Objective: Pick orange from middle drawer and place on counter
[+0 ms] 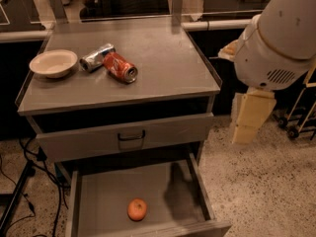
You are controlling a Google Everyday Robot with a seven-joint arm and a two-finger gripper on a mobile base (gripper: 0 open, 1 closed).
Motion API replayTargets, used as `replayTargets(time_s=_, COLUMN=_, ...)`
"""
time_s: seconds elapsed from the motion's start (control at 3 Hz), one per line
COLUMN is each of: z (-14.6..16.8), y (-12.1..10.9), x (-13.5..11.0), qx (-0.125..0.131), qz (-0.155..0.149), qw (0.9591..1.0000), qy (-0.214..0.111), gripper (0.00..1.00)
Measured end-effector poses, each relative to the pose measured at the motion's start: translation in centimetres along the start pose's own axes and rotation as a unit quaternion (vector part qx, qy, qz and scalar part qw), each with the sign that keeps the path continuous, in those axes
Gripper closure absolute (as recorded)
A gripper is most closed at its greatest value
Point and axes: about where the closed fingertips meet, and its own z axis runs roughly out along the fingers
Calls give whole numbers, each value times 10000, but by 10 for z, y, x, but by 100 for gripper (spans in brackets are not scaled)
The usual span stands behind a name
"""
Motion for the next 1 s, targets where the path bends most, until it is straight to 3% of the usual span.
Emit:
replayTargets(time_s=0.67, z=10, y=12, x=-3, qx=-93, qz=-29, qw=9999, qy=-80, gripper=0)
replayTargets(time_s=1.0, z=37, y=27, x=-10, qx=-140, qz=-115, qw=9996, qy=-229, gripper=0)
